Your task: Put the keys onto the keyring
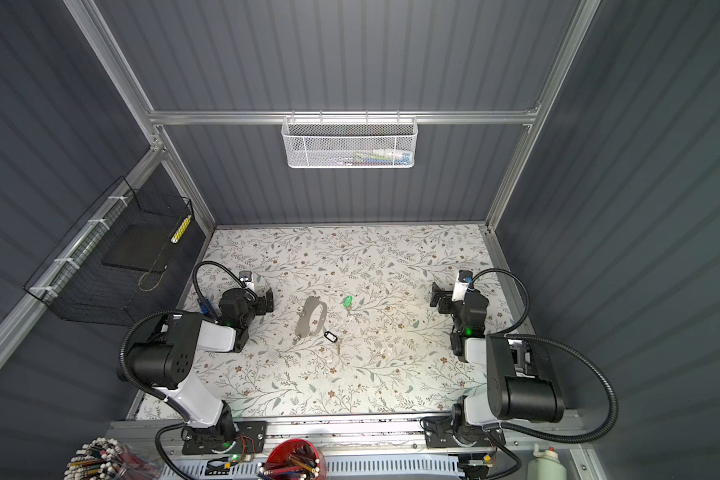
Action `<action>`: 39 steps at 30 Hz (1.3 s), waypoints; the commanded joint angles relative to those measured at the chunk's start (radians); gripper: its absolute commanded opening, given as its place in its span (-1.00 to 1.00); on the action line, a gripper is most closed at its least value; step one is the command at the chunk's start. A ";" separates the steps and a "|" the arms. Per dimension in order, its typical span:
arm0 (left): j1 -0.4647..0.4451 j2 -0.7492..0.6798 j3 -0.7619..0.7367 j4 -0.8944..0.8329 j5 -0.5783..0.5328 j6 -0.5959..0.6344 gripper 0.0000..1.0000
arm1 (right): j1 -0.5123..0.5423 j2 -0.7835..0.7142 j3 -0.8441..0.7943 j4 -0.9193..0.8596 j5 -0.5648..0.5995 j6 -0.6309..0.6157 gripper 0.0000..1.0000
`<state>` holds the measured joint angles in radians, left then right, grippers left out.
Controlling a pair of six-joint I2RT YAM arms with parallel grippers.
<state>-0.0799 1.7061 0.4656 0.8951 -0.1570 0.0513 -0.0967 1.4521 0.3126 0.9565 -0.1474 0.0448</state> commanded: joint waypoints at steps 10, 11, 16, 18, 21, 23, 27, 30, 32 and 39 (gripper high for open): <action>0.008 -0.082 0.102 -0.224 -0.014 -0.030 0.99 | 0.013 -0.114 0.011 -0.089 0.289 0.084 0.98; 0.008 -0.095 0.125 -0.275 -0.014 -0.033 0.99 | 0.013 -0.152 0.029 -0.160 0.305 0.090 0.98; 0.008 -0.154 0.276 -0.609 0.022 -0.103 0.98 | 0.017 -0.324 0.169 -0.546 0.219 0.124 0.93; 0.008 -0.182 0.311 -0.694 0.058 -0.123 0.99 | 0.031 -0.396 0.158 -0.561 0.184 0.148 0.84; 0.008 -0.225 0.350 -0.813 0.090 -0.171 0.99 | 0.052 -0.445 0.193 -0.703 0.175 0.248 0.80; 0.008 -0.254 0.366 -0.878 0.097 -0.201 0.99 | 0.110 -0.474 0.213 -0.785 0.194 0.296 0.82; 0.006 -0.312 0.361 -0.948 0.176 -0.229 0.99 | 0.312 -0.494 0.238 -0.915 0.314 0.395 0.98; 0.003 -0.334 0.357 -0.992 0.213 -0.250 0.99 | 0.445 -0.463 0.249 -0.952 0.381 0.514 0.98; -0.003 -0.342 0.345 -1.003 0.223 -0.259 0.99 | 0.538 -0.426 0.272 -0.971 0.457 0.569 0.98; -0.043 -0.339 0.317 -1.012 0.235 -0.277 0.99 | 0.738 -0.171 0.413 -0.957 0.697 0.580 0.98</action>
<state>-0.1020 1.3762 0.7959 -0.0761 0.0467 -0.2012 0.6052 1.2140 0.6559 0.0315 0.3851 0.5755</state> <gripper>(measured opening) 0.997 0.989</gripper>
